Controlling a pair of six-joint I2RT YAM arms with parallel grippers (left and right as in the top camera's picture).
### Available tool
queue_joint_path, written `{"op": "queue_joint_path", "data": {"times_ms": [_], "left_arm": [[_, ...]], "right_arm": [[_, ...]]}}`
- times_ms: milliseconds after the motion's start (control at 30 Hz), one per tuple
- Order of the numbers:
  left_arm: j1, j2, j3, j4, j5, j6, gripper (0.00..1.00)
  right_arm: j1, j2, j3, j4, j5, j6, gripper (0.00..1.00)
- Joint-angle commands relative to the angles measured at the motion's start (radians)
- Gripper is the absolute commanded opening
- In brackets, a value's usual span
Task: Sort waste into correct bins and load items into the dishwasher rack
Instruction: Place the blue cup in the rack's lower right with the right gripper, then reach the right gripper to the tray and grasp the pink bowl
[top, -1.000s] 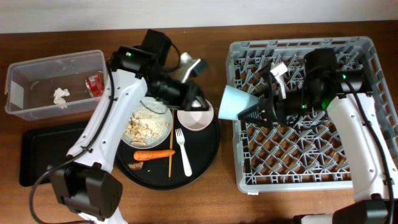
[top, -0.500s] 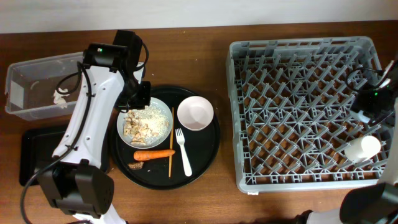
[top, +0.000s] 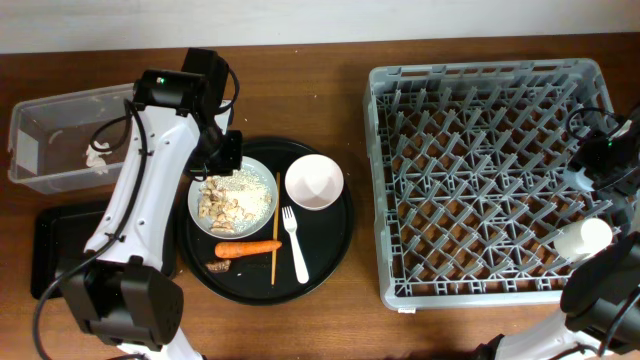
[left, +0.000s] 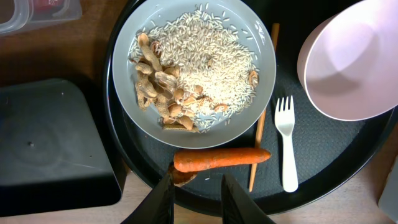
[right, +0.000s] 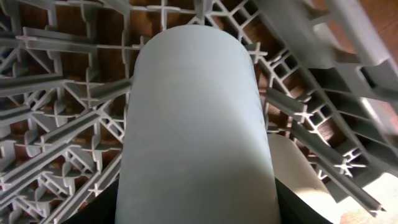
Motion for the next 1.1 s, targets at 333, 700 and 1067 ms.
{"op": "queue_joint_path", "data": {"times_ms": [333,700,1067], "left_arm": [[0.002,-0.036,0.005,-0.001,-0.006,-0.013,0.26],[-0.009,-0.035,0.005,0.104,0.188,-0.012,0.44],[0.09,-0.036,0.005,0.016,0.087,-0.058,0.42]], "right_arm": [[0.001,0.021,0.013,-0.038,-0.13,-0.032,0.87],[0.358,-0.275,0.013,-0.239,-0.318,-0.202,0.85],[0.994,-0.136,0.006,0.102,-0.249,-0.162,0.85]]}}
